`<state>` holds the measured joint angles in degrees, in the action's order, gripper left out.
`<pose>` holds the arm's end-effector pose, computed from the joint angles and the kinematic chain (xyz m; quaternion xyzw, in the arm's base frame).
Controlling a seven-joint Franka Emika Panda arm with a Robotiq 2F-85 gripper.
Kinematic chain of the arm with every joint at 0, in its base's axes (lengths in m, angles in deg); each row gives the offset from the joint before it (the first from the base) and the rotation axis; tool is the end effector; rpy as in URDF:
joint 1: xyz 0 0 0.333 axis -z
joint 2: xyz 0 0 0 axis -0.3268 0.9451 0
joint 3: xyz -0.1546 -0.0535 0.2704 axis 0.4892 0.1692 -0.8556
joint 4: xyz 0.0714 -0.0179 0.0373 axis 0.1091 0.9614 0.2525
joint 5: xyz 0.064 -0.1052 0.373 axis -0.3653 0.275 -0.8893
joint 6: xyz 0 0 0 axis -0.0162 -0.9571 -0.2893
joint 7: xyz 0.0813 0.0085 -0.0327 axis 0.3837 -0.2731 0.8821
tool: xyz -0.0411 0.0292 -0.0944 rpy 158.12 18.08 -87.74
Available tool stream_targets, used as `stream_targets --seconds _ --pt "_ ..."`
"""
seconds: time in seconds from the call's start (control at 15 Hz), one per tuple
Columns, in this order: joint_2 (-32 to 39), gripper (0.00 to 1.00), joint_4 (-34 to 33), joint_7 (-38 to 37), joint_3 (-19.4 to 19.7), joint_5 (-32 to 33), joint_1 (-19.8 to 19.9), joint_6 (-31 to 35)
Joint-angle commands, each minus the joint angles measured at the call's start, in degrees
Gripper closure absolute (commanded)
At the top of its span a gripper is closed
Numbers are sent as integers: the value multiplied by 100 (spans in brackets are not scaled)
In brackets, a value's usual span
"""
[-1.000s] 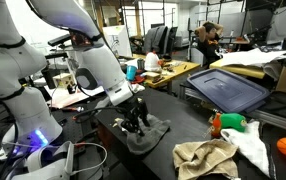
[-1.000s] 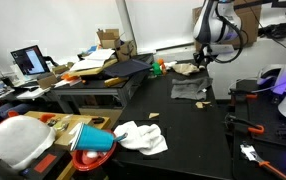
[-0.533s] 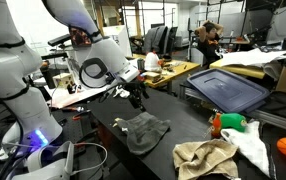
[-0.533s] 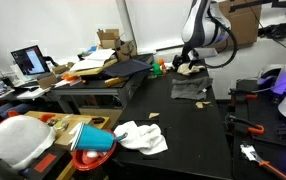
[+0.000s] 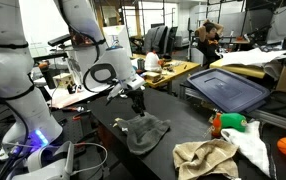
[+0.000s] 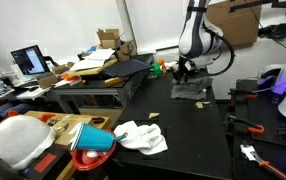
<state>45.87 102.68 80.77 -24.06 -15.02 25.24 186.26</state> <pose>0.4116 -0.1197 0.1809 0.9361 -0.3203 0.1452 0.0074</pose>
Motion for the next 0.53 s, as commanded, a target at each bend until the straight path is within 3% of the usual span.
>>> stream_targets --seconds 0.0,0.2,0.47 --pt "517 79 -485 -164 772 -13 -800 -372" --pt "663 100 -730 -202 938 -17 -1082 -567" --pt "607 100 -928 -676 704 351 -1019 -884"
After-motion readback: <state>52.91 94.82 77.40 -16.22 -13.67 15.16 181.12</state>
